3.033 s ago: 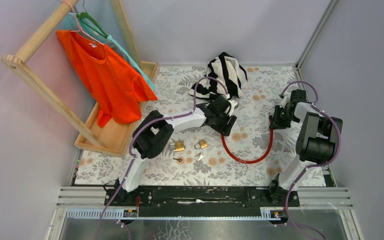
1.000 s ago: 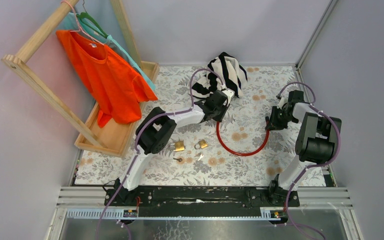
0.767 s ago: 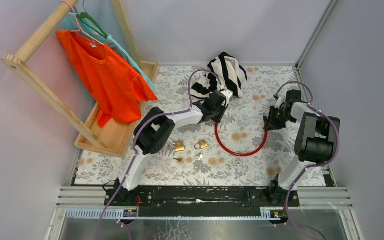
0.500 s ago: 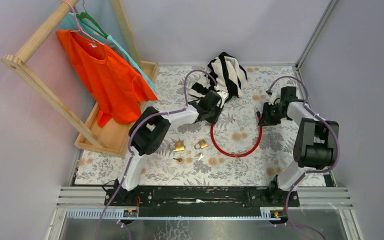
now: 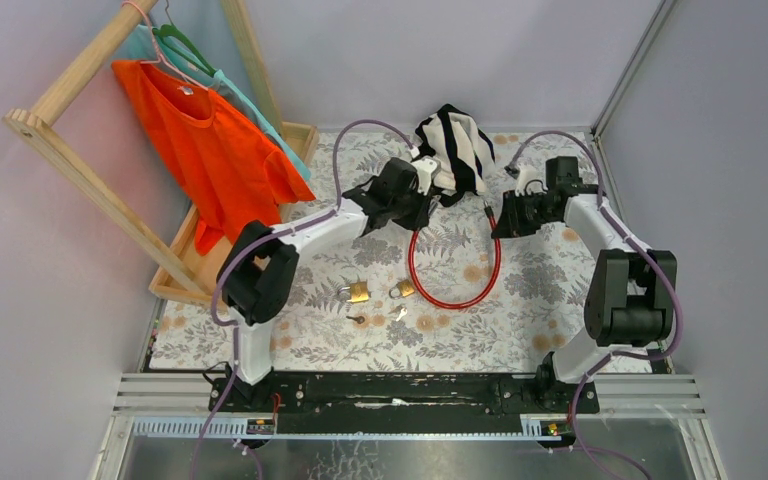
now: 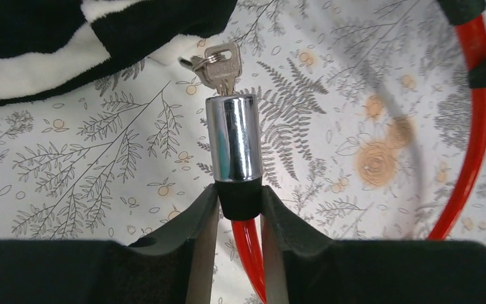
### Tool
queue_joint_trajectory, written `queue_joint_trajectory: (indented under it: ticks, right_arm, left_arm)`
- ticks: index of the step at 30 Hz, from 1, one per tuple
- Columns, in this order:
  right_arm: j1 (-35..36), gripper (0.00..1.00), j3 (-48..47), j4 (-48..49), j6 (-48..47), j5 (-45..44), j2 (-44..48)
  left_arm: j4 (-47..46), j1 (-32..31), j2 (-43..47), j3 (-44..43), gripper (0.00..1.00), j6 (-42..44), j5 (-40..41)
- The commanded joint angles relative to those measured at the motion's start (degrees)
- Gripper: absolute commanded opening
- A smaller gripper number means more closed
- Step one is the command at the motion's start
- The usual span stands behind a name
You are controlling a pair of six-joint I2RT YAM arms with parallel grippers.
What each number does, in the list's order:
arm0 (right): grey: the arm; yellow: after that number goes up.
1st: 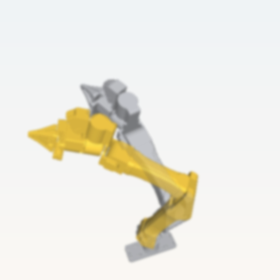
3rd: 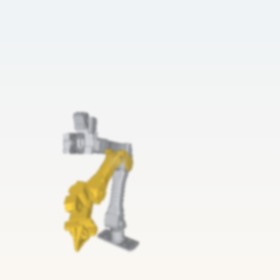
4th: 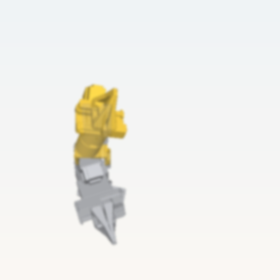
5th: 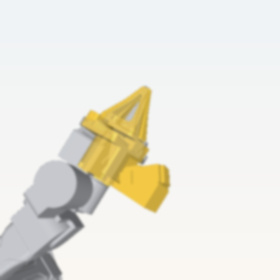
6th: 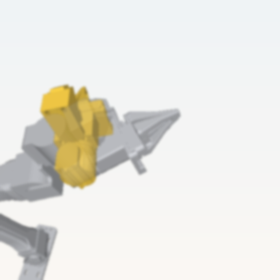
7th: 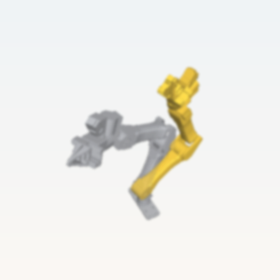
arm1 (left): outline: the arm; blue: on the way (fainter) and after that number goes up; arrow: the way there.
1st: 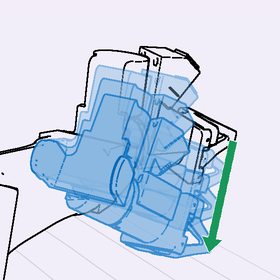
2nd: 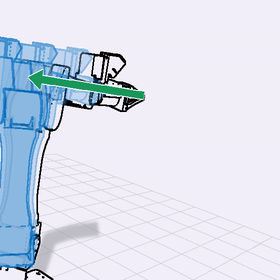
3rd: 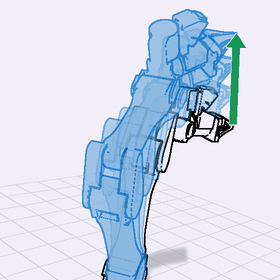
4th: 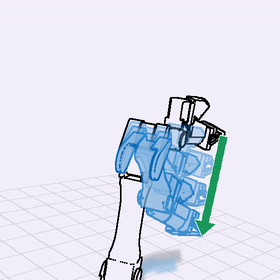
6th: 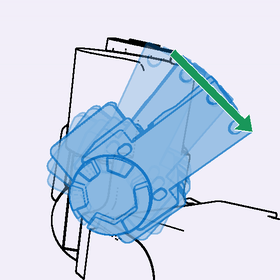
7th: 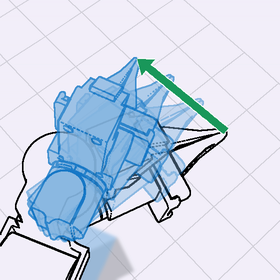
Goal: Lock with the key
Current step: Pick up the lock from the center of the board, then lock the lock.
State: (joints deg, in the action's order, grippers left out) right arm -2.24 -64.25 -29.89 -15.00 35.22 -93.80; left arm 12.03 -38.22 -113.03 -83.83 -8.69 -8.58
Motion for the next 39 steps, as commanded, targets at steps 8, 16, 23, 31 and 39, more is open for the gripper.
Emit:
queue_joint_trajectory:
  ticks: [8,16,23,31,39]
  right_arm:
    - [9.16,0.00,-9.08,-7.50,-7.33,8.68,6.54]
    - [11.65,0.00,-11.05,-11.69,-10.92,10.65,8.19]
    - [12.04,0.00,-13.18,-15.13,-13.41,12.75,9.11]
    - [13.10,0.00,-14.57,-18.31,-15.32,14.42,8.75]
    - [14.86,0.00,-15.19,-18.66,-14.94,13.12,8.05]
  left_arm:
    - [-9.38,3.23,8.49,2.80,0.00,-4.79,-10.07]
    - [-12.03,6.42,11.05,3.07,0.00,-11.09,-20.96]
    - [-14.80,8.36,13.08,3.85,0.00,-15.37,-30.13]
    - [-17.01,8.97,14.65,4.76,0.00,-19.21,-33.51]
    - [-17.54,8.95,14.94,5.36,0.00,-19.88,-34.44]
